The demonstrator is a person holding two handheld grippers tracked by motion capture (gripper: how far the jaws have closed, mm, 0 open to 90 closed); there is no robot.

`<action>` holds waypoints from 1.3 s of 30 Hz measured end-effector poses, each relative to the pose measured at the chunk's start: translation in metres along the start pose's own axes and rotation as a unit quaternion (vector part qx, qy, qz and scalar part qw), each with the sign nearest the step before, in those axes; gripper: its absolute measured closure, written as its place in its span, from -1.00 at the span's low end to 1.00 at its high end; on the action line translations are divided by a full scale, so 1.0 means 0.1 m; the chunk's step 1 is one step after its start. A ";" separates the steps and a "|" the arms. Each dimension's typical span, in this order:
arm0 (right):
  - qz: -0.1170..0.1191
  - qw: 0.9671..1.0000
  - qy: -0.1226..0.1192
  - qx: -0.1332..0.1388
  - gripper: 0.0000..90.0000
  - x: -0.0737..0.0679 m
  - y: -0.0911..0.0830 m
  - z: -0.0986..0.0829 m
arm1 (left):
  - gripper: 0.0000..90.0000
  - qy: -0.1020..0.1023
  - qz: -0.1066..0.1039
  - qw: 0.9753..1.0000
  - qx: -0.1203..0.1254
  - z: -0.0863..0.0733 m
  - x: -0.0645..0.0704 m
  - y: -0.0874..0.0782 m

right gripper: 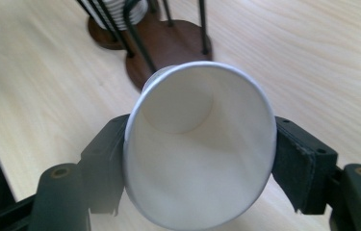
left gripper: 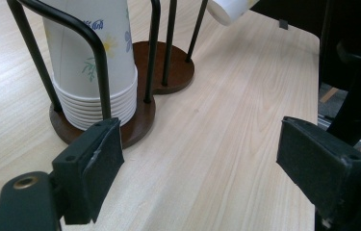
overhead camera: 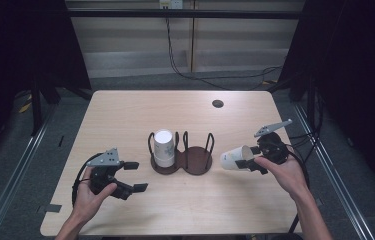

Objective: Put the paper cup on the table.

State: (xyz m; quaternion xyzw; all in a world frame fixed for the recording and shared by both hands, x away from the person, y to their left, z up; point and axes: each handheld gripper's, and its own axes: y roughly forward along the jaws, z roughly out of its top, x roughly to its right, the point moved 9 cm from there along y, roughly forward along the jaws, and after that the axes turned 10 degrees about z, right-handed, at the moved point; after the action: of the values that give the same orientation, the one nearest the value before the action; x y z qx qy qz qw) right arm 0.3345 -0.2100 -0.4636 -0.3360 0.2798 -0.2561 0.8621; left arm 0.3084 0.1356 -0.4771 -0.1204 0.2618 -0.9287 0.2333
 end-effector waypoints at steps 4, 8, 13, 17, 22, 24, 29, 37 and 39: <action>-0.014 1.000 0.001 -0.018 -0.37 0.06 0.02 0.06 | -0.64 0.000 0.006 1.000 0.000 0.00 -0.01 0.00; -0.016 0.999 0.009 -0.040 -0.37 0.12 0.07 0.07 | -0.64 0.000 0.005 1.000 0.003 0.00 -0.02 -0.01; -0.027 0.997 0.021 -0.073 -0.38 0.19 0.14 0.06 | -0.64 -0.001 0.004 1.000 0.003 0.00 -0.01 0.00; -0.035 0.995 0.030 -0.088 -0.38 0.24 0.14 0.07 | -0.64 0.003 0.003 1.000 0.000 -0.01 -0.01 0.01; -0.066 0.990 0.035 -0.117 -0.38 0.34 0.12 0.10 | -0.64 0.006 0.004 1.000 -0.001 -0.01 -0.01 0.01; -0.068 0.990 0.035 -0.121 -0.38 0.36 0.13 0.12 | -0.64 0.005 0.004 1.000 -0.003 -0.02 -0.01 0.02; -0.086 0.985 0.034 -0.147 -0.38 0.43 0.16 0.15 | -0.64 0.008 0.002 1.000 -0.008 -0.03 0.01 0.03; -0.103 0.972 0.031 -0.207 -0.40 0.56 0.29 0.15 | -0.64 0.007 0.004 1.000 -0.005 -0.03 -0.02 0.02; -0.113 0.967 0.033 -0.225 -0.40 0.59 0.31 0.13 | -0.64 0.009 0.005 1.000 -0.006 -0.03 -0.02 0.02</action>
State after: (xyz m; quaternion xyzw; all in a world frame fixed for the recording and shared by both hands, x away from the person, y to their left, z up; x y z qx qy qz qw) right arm 0.3931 -0.2218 -0.4961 -0.5419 0.3185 -0.2937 0.7202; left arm 0.3096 0.1362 -0.4808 -0.1118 0.2698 -0.9271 0.2350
